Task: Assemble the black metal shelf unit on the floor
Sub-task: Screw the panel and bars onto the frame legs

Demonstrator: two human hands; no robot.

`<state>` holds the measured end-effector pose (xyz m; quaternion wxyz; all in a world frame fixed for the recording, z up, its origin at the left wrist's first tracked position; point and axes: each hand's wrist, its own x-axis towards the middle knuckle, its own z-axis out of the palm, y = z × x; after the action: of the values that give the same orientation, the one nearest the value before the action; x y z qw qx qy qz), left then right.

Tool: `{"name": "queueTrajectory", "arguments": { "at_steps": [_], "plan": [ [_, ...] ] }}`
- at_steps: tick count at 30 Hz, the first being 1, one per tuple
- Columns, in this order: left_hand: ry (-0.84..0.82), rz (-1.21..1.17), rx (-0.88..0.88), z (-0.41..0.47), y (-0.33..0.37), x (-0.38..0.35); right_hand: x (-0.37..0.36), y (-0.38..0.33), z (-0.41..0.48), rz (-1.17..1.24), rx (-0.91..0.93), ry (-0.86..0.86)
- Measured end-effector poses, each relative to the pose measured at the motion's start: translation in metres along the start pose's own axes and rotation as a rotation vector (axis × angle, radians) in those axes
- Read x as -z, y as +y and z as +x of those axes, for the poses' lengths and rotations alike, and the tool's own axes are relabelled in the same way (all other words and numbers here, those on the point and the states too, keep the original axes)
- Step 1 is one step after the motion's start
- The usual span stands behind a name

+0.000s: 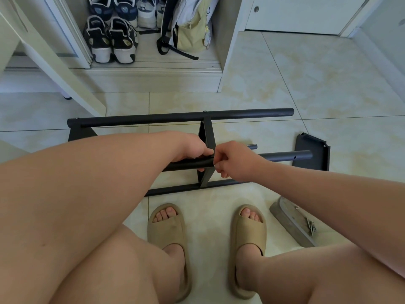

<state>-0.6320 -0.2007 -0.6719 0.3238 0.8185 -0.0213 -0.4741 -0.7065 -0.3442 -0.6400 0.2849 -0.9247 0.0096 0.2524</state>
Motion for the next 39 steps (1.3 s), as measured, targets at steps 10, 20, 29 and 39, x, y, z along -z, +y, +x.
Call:
{"name": "queueTrajectory", "arguments": {
  "at_steps": [10,20,29,39],
  "plan": [
    [-0.006,-0.009,0.010,0.000,0.000,0.000,-0.001,-0.001,-0.003,-0.056,0.021,0.018],
    [-0.013,0.001,0.009,0.000,-0.001,0.001,-0.014,-0.008,-0.010,-0.253,0.077,0.073],
    [-0.007,-0.040,0.034,-0.001,0.001,0.000,-0.016,-0.007,-0.011,0.088,-0.102,0.134],
    [-0.024,-0.040,0.032,0.001,0.000,0.001,-0.018,-0.004,-0.011,-0.144,0.061,0.120]
  ]
}}
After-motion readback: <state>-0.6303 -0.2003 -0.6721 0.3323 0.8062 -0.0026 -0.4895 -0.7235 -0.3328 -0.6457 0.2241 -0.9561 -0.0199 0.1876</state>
